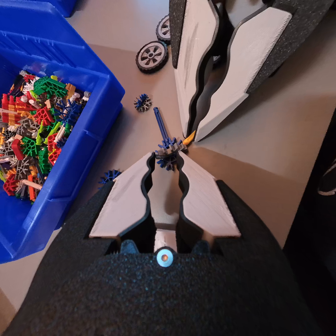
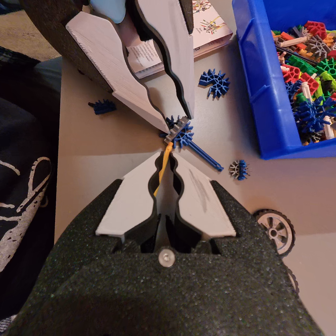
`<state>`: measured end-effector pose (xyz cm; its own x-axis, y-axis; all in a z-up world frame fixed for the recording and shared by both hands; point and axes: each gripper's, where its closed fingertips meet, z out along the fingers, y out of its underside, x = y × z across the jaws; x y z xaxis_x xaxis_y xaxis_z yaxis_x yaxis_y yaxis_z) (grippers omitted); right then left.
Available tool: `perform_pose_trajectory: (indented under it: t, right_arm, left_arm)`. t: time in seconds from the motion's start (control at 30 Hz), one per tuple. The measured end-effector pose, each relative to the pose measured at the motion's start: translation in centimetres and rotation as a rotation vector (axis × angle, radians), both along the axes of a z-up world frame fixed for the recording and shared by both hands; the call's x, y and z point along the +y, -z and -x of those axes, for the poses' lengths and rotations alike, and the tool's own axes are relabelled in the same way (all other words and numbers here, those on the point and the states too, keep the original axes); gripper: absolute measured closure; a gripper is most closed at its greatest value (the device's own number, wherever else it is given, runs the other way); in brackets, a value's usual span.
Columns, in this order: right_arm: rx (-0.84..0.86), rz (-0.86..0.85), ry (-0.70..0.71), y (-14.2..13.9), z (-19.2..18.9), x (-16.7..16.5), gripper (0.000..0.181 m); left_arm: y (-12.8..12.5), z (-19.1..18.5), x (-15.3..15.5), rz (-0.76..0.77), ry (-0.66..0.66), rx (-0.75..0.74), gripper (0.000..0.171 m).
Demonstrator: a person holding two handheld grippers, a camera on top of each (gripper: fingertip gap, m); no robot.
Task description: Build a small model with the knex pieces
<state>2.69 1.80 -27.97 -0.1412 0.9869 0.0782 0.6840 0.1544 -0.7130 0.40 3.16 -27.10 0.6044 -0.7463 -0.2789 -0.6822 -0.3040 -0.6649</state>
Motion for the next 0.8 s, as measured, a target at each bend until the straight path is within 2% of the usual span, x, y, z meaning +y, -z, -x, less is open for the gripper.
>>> perform_pose_trajectory:
  t: [0.43,0.63,0.8]
  right_arm:
    - [-0.026,0.004,-0.011,0.0,0.13,0.09,0.176]
    - [-0.033,0.146,0.031,-0.03,0.21,0.13,0.177]
    - [-0.06,0.084,0.003,0.02,0.2,0.16,0.178]
  left_arm:
    - [0.05,-0.31,0.1,-0.015,0.007,-0.027,0.151]
    - [0.1,-0.36,0.11,-0.026,0.028,-0.02,0.151]
    - [0.09,-0.5,0.04,-0.065,0.076,0.021,0.153]
